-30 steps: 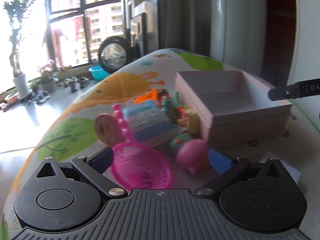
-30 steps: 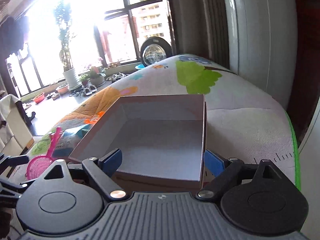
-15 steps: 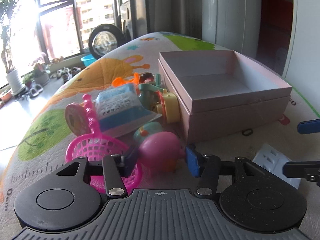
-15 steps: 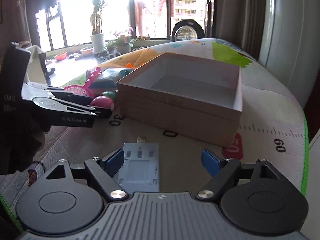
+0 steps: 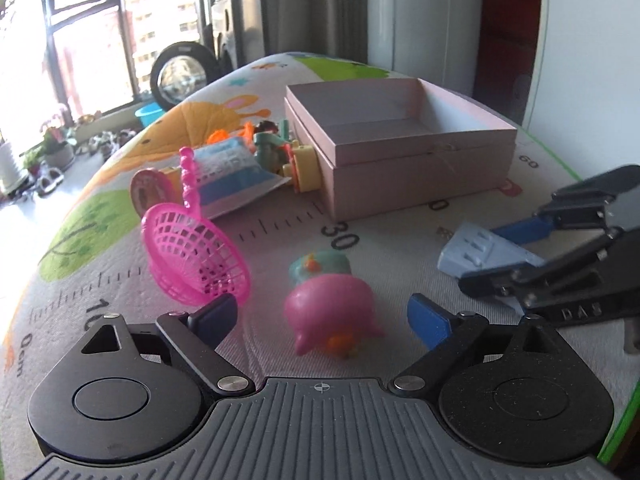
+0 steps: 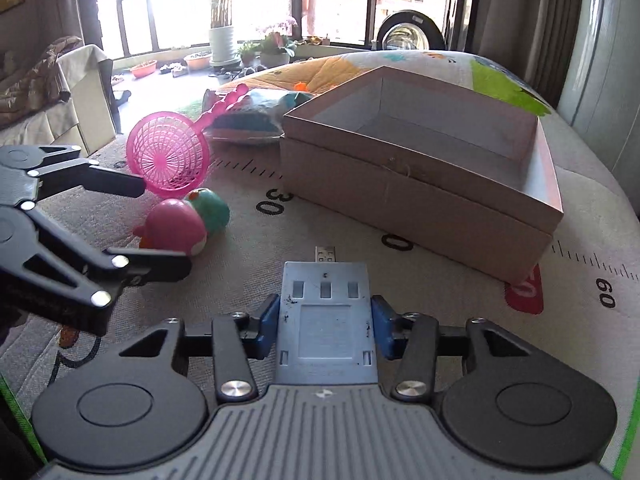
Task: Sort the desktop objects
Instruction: 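Grasp the pink pig toy with the left gripper while the right gripper holds the card reader, then drop the pig into the box with the left gripper while the right gripper drops the card reader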
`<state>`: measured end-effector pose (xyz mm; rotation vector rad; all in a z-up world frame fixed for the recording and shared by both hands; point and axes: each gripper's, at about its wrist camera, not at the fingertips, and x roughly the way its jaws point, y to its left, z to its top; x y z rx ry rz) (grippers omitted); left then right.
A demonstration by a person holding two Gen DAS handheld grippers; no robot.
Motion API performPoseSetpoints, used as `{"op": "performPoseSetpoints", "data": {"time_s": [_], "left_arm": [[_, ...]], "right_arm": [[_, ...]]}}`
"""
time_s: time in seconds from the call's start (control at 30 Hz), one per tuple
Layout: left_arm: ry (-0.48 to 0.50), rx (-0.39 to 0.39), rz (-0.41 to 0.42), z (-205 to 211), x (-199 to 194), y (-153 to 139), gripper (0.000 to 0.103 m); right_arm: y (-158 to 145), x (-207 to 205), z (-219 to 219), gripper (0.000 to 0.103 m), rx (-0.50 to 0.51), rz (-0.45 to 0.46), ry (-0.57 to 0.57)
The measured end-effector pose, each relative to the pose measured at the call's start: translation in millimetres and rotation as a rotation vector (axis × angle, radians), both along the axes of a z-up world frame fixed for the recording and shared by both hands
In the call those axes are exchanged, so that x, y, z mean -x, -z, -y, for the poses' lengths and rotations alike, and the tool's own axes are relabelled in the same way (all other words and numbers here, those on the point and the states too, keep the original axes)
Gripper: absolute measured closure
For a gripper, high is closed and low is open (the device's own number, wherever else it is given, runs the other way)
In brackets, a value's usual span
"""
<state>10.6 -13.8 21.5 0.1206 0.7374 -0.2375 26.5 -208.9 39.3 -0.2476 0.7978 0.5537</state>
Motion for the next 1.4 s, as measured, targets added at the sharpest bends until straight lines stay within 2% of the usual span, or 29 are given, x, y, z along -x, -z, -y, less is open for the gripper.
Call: {"op": "performPoseSetpoints", "data": {"time_s": [0.07, 0.1, 0.13, 0.2, 0.3, 0.4, 0.5, 0.57, 0.6, 0.63, 0.67, 0.73, 0.8, 0.97, 1.07, 1.17, 1.3, 1.4], "left_arm": [[-0.014, -0.002, -0.019, 3.2, -8.0, 3.5, 0.02], [-0.012, -0.011, -0.027, 5.1, -8.8, 6.3, 0.039], [-0.005, -0.016, -0.037, 6.4, -9.0, 7.7, 0.048], [0.018, -0.023, -0.024, 9.2, -4.5, 5.8, 0.049], [0.091, -0.026, 0.052, 19.3, 2.8, -11.5, 0.05], [0.148, -0.032, 0.151, 36.8, -10.9, -36.9, 0.05], [0.156, -0.039, 0.246, 60.1, -42.8, -57.0, 0.05], [0.138, -0.02, 0.288, 72.7, -66.8, -65.2, 0.047], [0.123, -0.003, 0.298, 77.2, -80.7, -67.6, 0.042], [0.11, 0.005, 0.288, 78.8, -90.5, -68.1, 0.028], [0.092, 0.015, 0.269, 78.4, -96.4, -67.9, 0.023], [0.092, 0.045, 0.252, 70.7, -91.1, -65.9, 0.013], [0.107, 0.038, 0.256, 60.7, -74.0, -59.8, 0.007], [0.069, -0.007, 0.229, 32.1, -31.7, -38.5, 0.006], [0.026, -0.043, 0.222, 10.8, -9.4, -25.3, 0.004], [-0.036, -0.088, 0.228, -10.3, 3.7, -13.9, 0.003], [-0.155, -0.134, 0.236, -34.7, 7.8, 2.1, 0.002], [-0.239, -0.087, 0.185, -54.5, 2.8, 10.8, 0.002]], "right_arm": [[-2.3, 4.7, 4.1, 0.056, 0.007, -0.009, 0.0], [-4.1, 7.0, 7.9, 0.056, 0.004, -0.017, 0.001], [-7.9, 8.8, 13.5, 0.056, -0.009, -0.028, 0.004], [-19.8, 12.2, 26.1, 0.056, -0.045, -0.031, 0.017], [-48.3, 12.6, 45.8, 0.056, -0.1, 0.02, 0.051], [-83.9, 4.2, 61.3, 0.056, -0.132, 0.137, 0.108], [-109.4, -14.8, 68.2, 0.056, -0.147, 0.237, 0.161], [-123.7, -33.5, 70.7, 0.056, -0.171, 0.269, 0.187], [-128.3, -42.5, 70.8, 0.056, -0.178, 0.277, 0.199], [-132.7, -52.8, 70.3, 0.056, -0.179, 0.287, 0.212], [-135.2, -62.3, 69.6, 0.056, -0.176, 0.293, 0.226], [-134.9, -79.2, 68.8, 0.056, -0.17, 0.286, 0.246], [-129.0, -95.2, 68.0, 0.056, -0.174, 0.251, 0.251], [-99.1, -134.9, 56.2, 0.055, -0.15, 0.17, 0.283], [-84.4, -143.8, 53.2, 0.055, -0.138, 0.137, 0.317], [-79.7, -137.0, 52.3, 0.055, -0.129, 0.133, 0.316], [-81.0, -116.6, 37.3, 0.049, -0.09, 0.171, 0.268], [-77.4, -90.3, 8.7, 0.047, -0.045, 0.215, 0.159]]}}
